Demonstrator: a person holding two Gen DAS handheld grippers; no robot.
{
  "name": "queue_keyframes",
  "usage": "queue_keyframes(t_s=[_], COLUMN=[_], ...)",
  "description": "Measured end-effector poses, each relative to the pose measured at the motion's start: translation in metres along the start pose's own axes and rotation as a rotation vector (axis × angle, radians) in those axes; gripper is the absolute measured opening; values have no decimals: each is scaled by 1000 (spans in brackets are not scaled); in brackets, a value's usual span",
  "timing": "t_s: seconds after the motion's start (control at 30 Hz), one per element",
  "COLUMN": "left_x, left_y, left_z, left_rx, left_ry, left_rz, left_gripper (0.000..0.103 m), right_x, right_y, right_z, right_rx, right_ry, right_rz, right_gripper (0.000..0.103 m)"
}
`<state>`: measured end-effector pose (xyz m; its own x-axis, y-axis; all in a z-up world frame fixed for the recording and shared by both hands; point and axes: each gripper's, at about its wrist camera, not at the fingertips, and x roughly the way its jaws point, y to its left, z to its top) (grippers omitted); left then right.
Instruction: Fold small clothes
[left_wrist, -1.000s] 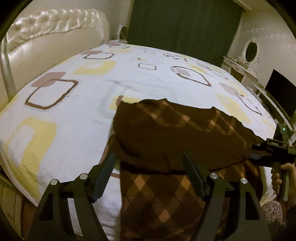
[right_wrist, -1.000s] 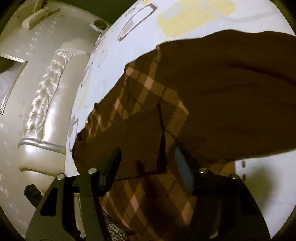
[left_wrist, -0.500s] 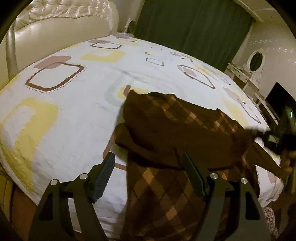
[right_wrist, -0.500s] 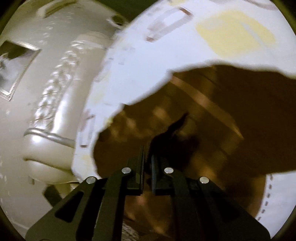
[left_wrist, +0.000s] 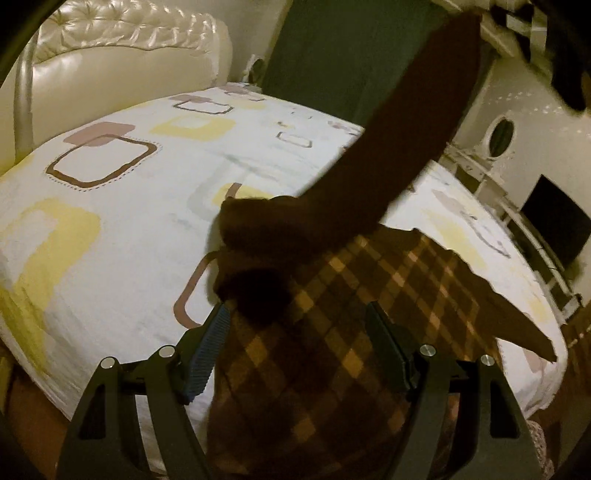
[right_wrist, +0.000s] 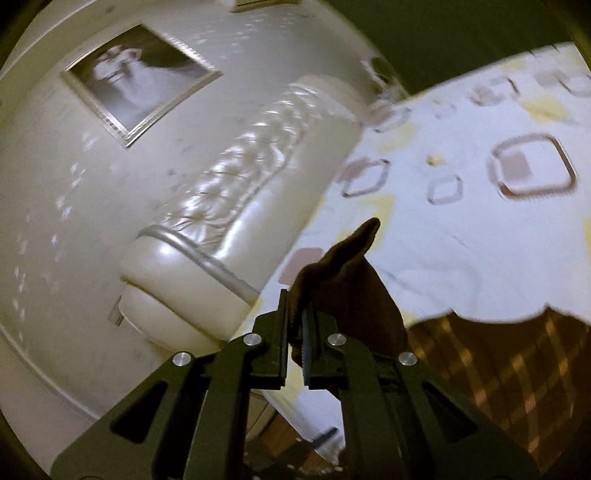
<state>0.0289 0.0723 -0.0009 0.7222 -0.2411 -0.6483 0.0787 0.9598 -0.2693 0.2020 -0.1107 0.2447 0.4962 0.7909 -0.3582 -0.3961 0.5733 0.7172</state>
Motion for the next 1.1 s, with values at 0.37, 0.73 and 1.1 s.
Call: queue_keyframes(t_s=[0.37, 0.73, 1.1], left_x=[55, 57, 62], left_y=[30, 88, 75], left_z=[30, 12, 5], left_rx=[-100, -230, -106], left_ry=[-7, 55, 114], left_rz=[298, 349, 403], left_gripper=[74, 77, 78], right_x=[-39, -113, -114], right_y=[-12, -210, -323], right_z=[1, -129, -232], right_rx=[-21, 287, 507], right_ry=[-52, -37, 33], right_rz=[-8, -207, -330], right_gripper=[5, 5, 5])
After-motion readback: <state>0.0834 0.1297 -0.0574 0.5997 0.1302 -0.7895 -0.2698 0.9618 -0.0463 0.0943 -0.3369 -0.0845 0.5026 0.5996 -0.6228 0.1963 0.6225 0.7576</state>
